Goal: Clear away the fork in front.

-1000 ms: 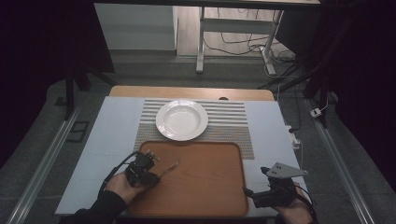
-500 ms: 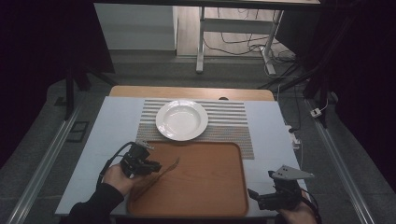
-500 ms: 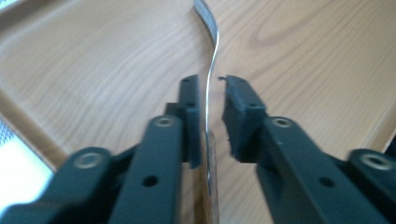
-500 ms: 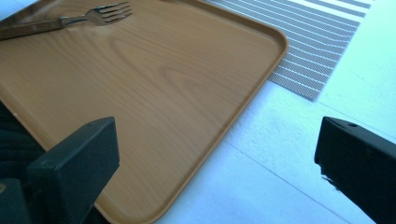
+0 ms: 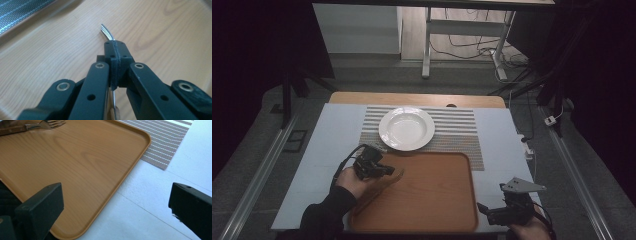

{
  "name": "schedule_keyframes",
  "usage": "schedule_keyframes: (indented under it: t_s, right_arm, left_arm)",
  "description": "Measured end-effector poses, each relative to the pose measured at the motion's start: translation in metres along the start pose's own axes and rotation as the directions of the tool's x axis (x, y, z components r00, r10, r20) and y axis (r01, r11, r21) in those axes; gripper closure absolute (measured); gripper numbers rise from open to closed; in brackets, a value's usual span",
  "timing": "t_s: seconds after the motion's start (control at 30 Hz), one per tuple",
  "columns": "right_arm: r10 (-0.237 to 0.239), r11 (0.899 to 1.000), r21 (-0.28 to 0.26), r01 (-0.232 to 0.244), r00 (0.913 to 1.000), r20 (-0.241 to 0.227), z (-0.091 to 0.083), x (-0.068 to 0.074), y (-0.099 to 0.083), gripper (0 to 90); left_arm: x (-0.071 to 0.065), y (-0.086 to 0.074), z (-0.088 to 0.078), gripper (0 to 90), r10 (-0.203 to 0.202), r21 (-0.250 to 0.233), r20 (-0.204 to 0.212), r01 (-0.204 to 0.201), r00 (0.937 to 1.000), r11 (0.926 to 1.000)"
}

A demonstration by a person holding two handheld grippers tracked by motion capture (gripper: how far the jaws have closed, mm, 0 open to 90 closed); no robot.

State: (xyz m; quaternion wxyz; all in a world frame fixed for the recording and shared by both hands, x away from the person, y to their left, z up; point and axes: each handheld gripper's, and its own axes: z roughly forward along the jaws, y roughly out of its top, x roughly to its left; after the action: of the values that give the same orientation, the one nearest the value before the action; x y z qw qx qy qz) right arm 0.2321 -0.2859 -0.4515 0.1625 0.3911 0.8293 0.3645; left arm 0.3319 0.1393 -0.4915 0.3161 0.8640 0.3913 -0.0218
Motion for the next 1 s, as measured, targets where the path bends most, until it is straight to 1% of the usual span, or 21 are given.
schedule_keyframes:
  t_s: [0.07, 0.17, 0.2, 0.3, 0.33, 0.37, 0.4, 0.43, 0.47, 0.5, 0.53, 0.6, 0.7, 0.77, 0.83, 0.93, 1.0]
  right_arm:
    - [0.0, 1.0, 0.004, 0.0, 1.0, -0.001, 0.001, 0.0, 0.0, 0.4]
    - [0.0, 1.0, 0.007, 0.0, 1.0, -0.004, 0.001, 0.0, 0.0, 0.5]
    - [0.002, 1.0, 0.007, -0.002, 1.0, -0.007, 0.001, 0.0, 0.0, 0.5]
    - [0.002, 1.0, 0.01, -0.002, 1.0, -0.008, 0.001, 0.0, 0.0, 0.5]
    - [0.002, 1.0, 0.013, -0.002, 1.0, -0.008, 0.002, 0.0, 0.0, 0.5]
    - [0.002, 1.0, 0.013, -0.002, 1.0, -0.008, 0.002, 0.0, 0.0, 0.5]
    - [0.001, 1.0, 0.018, -0.001, 1.0, -0.009, 0.002, 0.0, 0.001, 0.5]
    - [0.001, 1.0, 0.018, -0.001, 1.0, -0.009, 0.002, 0.0, 0.001, 0.5]
    - [0.001, 1.0, 0.018, -0.001, 0.9999, -0.01, 0.002, 0.0, 0.001, 0.5]
    - [0.003, 1.0, 0.02, -0.002, 0.9999, -0.012, 0.002, -0.001, 0.001, 0.5]
    - [0.003, 1.0, 0.02, -0.002, 0.9999, -0.012, 0.002, -0.001, 0.001, 0.5]
    - [0.004, 1.0, 0.019, -0.004, 0.9999, -0.014, 0.002, -0.001, 0.0, 0.6]
    - [0.006, 1.0, 0.018, -0.006, 0.9999, -0.016, 0.002, -0.001, 0.0, 0.7]
    - [0.012, 1.0, 0.019, -0.012, 0.9997, -0.019, 0.002, -0.002, 0.0, 0.7]
    - [0.013, 1.0, 0.019, -0.012, 0.9997, -0.02, 0.002, -0.002, 0.0, 0.7]
    - [0.012, 1.0, 0.018, -0.012, 0.9997, -0.021, 0.002, -0.002, 0.0, 0.7]
    - [0.01, 1.0, 0.017, -0.01, 0.9997, -0.021, 0.002, -0.002, 0.0, 0.7]
  left_arm:
    - [0.002, 0.001, 0.005, 88.7, 0.002, 0.017, -0.004, -0.002, 1.0, 0.9998]
    - [0.003, 0.002, 0.011, 88.7, -0.005, 0.035, -0.011, 0.006, 0.9999, 0.9994]
    - [0.004, 0.002, 0.012, 88.7, -0.002, 0.044, -0.016, 0.003, 0.9999, 0.999]
    - [0.006, 0.001, 0.016, 88.7, -0.012, 0.064, -0.036, 0.015, 0.9993, 0.9979]
    - [0.007, 0.001, 0.018, 88.7, -0.012, 0.076, -0.037, 0.015, 0.9992, 0.997]
    - [0.005, 0.001, 0.02, 88.7, -0.018, 0.085, -0.023, 0.02, 0.9996, 0.9962]
    - [-0.001, 0.002, 0.02, 88.8, 0.008, 0.086, -0.002, -0.008, 1.0, 0.9963]
    - [-0.01, 0.004, 0.02, 88.8, 0.042, 0.078, 0.019, -0.043, 0.9989, 0.996]
    - [-0.018, 0.006, 0.021, 88.8, 0.066, 0.079, 0.04, -0.069, 0.997, 0.9944]
    - [-0.024, 0.008, 0.022, 88.8, 0.09, 0.083, 0.049, -0.094, 0.9948, 0.9921]
    - [-0.029, 0.009, 0.025, 88.8, 0.109, 0.093, 0.045, -0.113, 0.993, 0.9893]
    - [-0.032, 0.009, 0.029, 88.8, 0.111, 0.106, 0.035, -0.114, 0.9932, 0.9877]
    - [-0.031, 0.008, 0.028, 88.8, 0.103, 0.107, 0.032, -0.106, 0.9941, 0.9886]
    - [-0.031, 0.006, 0.026, 88.8, 0.095, 0.097, 0.043, -0.099, 0.9945, 0.9904]
    - [-0.033, 0.005, 0.026, 88.7, 0.093, 0.096, 0.058, -0.099, 0.9939, 0.9905]
    - [-0.039, 0.002, 0.03, 88.7, 0.104, 0.112, 0.084, -0.113, 0.9911, 0.9873]
    - [-0.042, 0.0, 0.033, 88.7, 0.118, 0.135, 0.084, -0.129, 0.9895, 0.9825]
